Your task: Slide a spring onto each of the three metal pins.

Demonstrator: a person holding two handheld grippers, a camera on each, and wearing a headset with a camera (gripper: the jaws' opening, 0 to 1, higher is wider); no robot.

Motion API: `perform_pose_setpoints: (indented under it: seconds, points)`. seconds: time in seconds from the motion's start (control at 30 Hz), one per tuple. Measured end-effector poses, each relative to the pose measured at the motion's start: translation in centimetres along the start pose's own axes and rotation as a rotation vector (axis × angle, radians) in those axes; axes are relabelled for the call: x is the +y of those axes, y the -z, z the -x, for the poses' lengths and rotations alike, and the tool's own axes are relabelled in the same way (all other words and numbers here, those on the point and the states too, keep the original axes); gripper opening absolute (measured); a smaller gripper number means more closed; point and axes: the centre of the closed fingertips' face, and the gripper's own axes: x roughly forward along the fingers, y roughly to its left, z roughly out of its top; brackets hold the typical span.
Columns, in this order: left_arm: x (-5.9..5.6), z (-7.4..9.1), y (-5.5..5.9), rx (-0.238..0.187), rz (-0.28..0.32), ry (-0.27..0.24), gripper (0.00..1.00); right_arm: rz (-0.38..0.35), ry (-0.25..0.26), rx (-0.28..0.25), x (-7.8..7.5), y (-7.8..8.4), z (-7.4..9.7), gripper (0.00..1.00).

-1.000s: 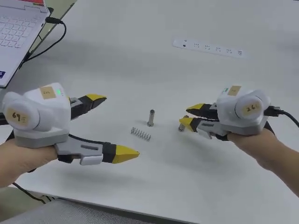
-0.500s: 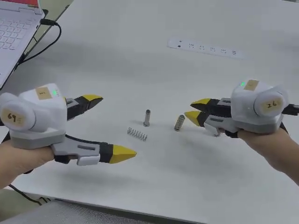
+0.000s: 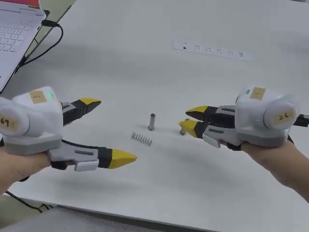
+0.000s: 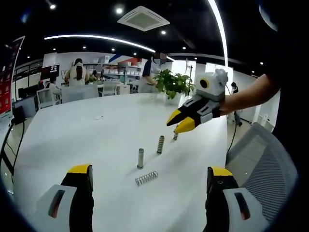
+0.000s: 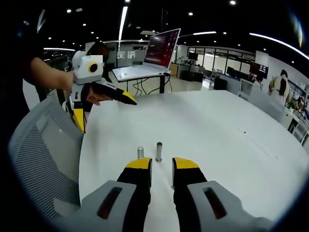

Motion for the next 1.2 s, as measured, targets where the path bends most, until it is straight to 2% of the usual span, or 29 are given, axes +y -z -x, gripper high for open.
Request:
perform_pose_setpoints:
  seconds: [0.47, 0.77, 1.1, 1.2]
  points:
    - [0.3, 0.3, -0.1, 0.008, -0.003, -0.004, 0.95, 0.029, -0.093, 0.017, 2.5, -0.4, -3.8, 0.14]
    - [0.3, 0.5, 0.3, 0.018, 0.008, -0.006, 0.95, 0.033, -0.137, 0.067, 4.4, 1.3, -6.0, 0.14]
    - [0.4, 0.6, 0.6, 0.025, 0.010, -0.008, 0.94, 0.010, -0.140, 0.140, 4.5, 3.8, -7.5, 0.13]
    - [0.3, 0.5, 0.7, 0.027, 0.014, -0.007, 0.94, 0.001, -0.139, 0.153, 4.5, 4.1, -7.8, 0.13]
